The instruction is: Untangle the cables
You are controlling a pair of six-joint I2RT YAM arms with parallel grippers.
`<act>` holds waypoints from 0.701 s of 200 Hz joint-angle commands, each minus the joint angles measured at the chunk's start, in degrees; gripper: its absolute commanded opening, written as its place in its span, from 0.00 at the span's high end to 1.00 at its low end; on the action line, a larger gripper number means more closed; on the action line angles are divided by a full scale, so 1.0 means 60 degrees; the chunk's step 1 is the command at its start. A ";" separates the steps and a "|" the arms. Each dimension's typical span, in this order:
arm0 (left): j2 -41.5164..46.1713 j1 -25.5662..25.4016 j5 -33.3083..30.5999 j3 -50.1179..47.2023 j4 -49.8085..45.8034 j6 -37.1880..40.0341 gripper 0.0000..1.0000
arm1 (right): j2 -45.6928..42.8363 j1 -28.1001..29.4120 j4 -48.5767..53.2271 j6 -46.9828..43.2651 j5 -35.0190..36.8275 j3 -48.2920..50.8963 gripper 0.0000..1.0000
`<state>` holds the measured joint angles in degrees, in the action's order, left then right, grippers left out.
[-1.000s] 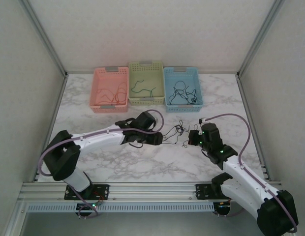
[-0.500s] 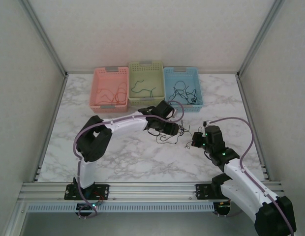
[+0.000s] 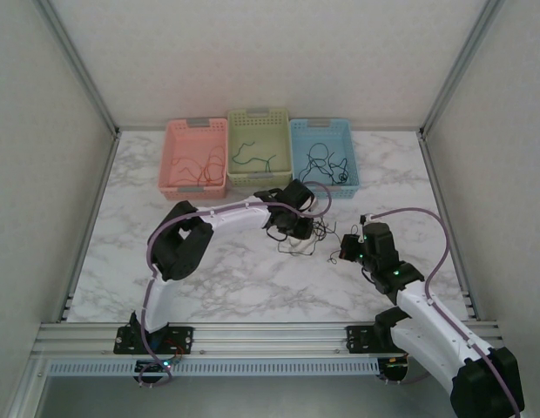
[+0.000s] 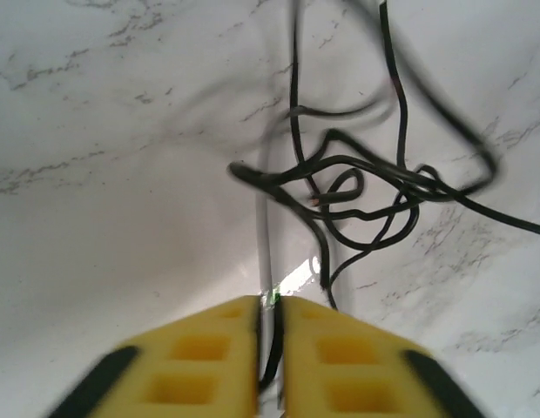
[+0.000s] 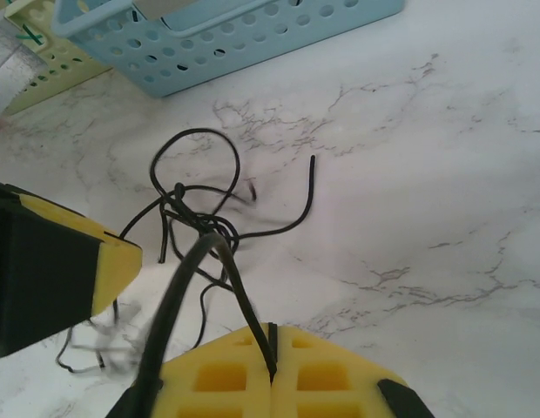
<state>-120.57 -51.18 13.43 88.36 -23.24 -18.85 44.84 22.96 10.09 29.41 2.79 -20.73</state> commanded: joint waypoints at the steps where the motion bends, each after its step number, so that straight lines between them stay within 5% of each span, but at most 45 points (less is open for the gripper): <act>1: 0.0393 0.0050 -0.0963 0.0219 -0.0718 -0.0037 1.00 | -0.0021 -0.0067 -0.0111 0.0094 -0.0091 0.0128 1.00; 54: 0.4166 0.0430 -0.3803 -0.2215 -0.1619 -0.0756 1.00 | -0.0217 -0.0206 0.0200 0.0405 0.0401 0.0187 1.00; 95: 0.8111 0.1948 -0.4464 -0.4016 -0.2764 -0.1395 1.00 | -0.0244 -0.0431 0.0371 0.0676 0.0718 0.0237 1.00; 140: 1.0856 0.3494 -0.5258 -0.3632 -0.4827 -0.1252 1.00 | -0.0255 -0.0541 0.0639 0.0921 0.1186 0.0217 1.00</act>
<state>-60.12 -33.65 -12.99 65.17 -41.98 -25.98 43.86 20.45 11.84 33.15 6.46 -20.23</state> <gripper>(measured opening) 0.050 0.056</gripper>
